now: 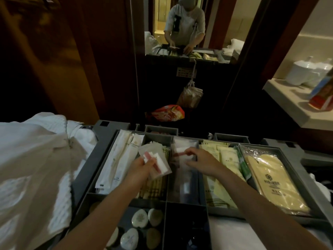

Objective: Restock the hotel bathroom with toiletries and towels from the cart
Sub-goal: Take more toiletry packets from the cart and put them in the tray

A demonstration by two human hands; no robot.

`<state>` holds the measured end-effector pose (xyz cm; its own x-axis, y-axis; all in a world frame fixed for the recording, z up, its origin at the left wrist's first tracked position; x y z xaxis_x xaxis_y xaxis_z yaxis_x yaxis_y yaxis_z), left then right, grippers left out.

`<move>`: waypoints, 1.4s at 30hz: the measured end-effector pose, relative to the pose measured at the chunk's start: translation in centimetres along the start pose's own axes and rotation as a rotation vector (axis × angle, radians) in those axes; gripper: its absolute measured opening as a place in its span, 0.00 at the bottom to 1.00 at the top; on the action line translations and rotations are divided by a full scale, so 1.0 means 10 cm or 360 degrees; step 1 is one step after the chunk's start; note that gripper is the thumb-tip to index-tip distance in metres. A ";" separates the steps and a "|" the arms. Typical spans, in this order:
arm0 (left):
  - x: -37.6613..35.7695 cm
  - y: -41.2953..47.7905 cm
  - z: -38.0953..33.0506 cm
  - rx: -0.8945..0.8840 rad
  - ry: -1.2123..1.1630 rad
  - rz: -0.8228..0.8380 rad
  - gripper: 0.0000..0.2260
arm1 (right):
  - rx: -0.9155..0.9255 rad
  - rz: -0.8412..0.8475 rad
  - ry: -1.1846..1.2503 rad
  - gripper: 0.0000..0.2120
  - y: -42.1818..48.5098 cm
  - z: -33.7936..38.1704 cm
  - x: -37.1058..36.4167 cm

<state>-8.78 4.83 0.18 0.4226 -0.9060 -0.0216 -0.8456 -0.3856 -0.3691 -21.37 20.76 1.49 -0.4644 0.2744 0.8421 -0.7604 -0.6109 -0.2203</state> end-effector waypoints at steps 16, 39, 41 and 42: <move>0.11 -0.10 0.14 -0.0150 0.0098 -0.0076 0.07 | 0.0129 0.0215 -0.0901 0.10 0.01 0.00 -0.09; 0.08 -0.17 0.07 -0.0333 0.0287 0.0027 0.10 | -0.0257 -0.0135 0.0946 0.33 -0.52 -0.24 -0.21; 0.08 -0.17 0.07 -0.0343 0.0288 0.0040 0.10 | -0.0346 -0.0135 0.0856 0.27 -0.55 -0.24 -0.28; 0.08 -0.18 0.07 -0.0335 0.0292 0.0049 0.10 | -0.0363 -0.0101 0.0776 0.21 -0.58 -0.20 -0.31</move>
<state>-6.71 4.92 0.14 0.3459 -0.9269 0.1459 -0.9144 -0.3679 -0.1690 -16.43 24.91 -0.79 -0.5301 0.6512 0.5431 -0.8477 -0.4204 -0.3234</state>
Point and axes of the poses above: each hand's wrist, its own y-axis towards the middle knuckle, its own x-axis out of the back of the hand, z = x × y, the point moved 8 cm from there along y, towards the middle knuckle, and after that the axes turned 4 degrees about z, right-handed, at the moved point
